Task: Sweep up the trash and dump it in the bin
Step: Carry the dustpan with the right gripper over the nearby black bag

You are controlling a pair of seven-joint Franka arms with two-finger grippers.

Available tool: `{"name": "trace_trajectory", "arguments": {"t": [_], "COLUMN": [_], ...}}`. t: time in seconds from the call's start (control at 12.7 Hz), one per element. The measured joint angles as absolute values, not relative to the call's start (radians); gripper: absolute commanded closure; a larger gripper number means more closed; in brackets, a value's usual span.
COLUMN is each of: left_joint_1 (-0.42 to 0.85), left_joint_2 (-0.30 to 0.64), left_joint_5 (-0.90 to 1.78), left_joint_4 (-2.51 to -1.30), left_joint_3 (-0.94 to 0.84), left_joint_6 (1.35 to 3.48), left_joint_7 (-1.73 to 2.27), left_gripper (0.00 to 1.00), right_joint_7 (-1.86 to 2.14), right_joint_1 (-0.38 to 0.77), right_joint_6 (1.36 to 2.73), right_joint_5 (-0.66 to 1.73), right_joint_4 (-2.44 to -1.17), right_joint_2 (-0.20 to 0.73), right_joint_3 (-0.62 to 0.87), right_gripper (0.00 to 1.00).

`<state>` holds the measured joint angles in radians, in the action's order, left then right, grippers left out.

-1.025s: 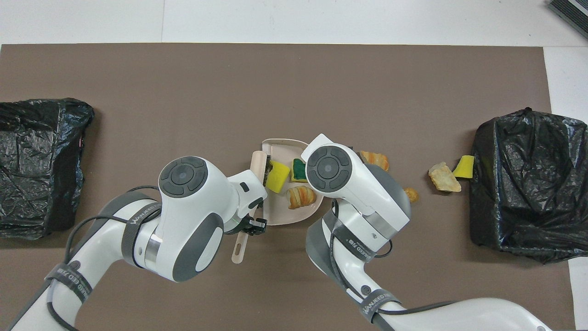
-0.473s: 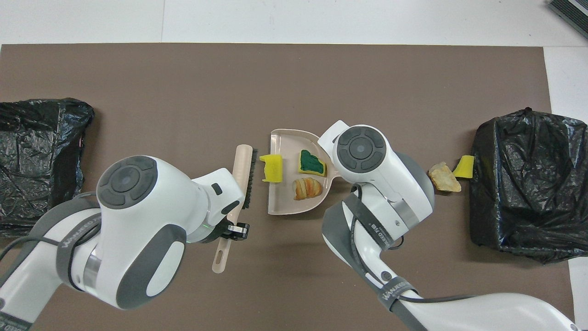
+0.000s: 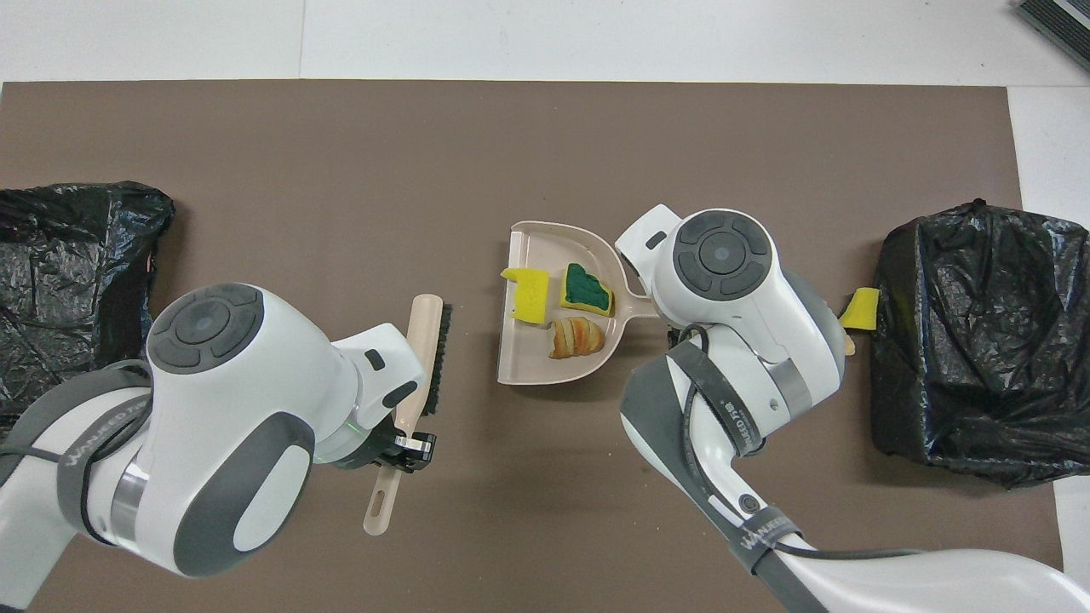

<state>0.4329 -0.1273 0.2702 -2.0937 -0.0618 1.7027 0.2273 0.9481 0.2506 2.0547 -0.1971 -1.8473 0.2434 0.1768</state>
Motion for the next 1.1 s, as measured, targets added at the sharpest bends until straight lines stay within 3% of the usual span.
{"name": "trace_trajectory", "arguments": {"t": [0.32,0.63,1.1], "left_joint_1": [0.436,0.515,0.712], "left_joint_2": [-0.172,-0.236,-0.104], "left_joint_5": [0.27,0.251,0.221], "left_joint_4": [-2.135,-2.266,-2.294], "left_joint_3": [-0.077,-0.144,-0.161], "left_joint_6": [1.657,1.856,2.154], "left_joint_7": [0.409,0.582,0.782], "left_gripper": [1.0,1.0,1.0], "right_joint_7": [1.097,1.255,1.46], "right_joint_1": [0.179,0.07,-0.15], "right_joint_6": [2.077,1.974,1.914], "right_joint_5": [-0.115,-0.096,-0.095], "right_joint_4": [-1.822,-1.743,-1.687], "right_joint_2": [0.24,0.225,0.175], "right_joint_3": [0.176,0.174,0.17], "right_gripper": [1.0,1.0,1.0]}}
